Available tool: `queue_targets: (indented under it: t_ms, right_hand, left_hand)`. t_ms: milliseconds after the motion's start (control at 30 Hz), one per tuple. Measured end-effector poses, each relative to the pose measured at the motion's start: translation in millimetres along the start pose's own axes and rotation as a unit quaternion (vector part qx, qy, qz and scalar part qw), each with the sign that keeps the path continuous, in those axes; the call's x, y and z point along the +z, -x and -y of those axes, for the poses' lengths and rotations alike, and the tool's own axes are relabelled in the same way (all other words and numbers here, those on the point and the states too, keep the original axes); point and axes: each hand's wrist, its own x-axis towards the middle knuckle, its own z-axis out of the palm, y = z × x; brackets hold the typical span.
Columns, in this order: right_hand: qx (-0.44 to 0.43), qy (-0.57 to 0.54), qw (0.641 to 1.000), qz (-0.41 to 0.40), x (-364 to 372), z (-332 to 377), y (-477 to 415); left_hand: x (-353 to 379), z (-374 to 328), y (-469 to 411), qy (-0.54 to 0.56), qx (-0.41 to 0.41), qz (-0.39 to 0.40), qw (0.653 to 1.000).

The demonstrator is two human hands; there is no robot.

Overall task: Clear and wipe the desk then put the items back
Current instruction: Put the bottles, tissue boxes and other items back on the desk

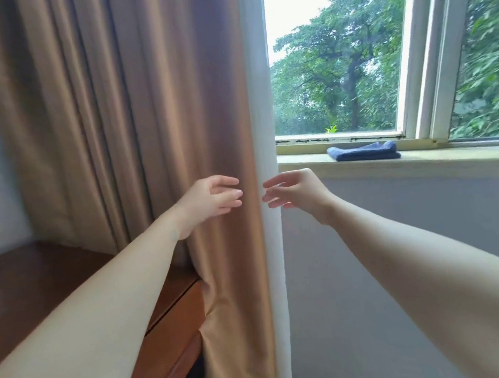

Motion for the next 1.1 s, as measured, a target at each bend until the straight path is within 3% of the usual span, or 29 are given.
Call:
queue_targets:
  t_ms: [400, 700, 1100]
  right_hand:
    - [0.051, 0.062, 0.984, -0.156, -148, -21, 67]
    - [0.099, 0.103, 0.949, -0.280, -249, -32, 138]
    - [0.137, 0.152, 0.896, -0.393, -357, -33, 199]
  left_hand:
    - [136, -52, -67, 0.063, 0.055, 0.147, 0.986]
    - [246, -108, -92, 0.090, 0.112, 0.261, 0.955]
    - [357, -172, -124, 0.122, 0.147, 0.342, 0.920]
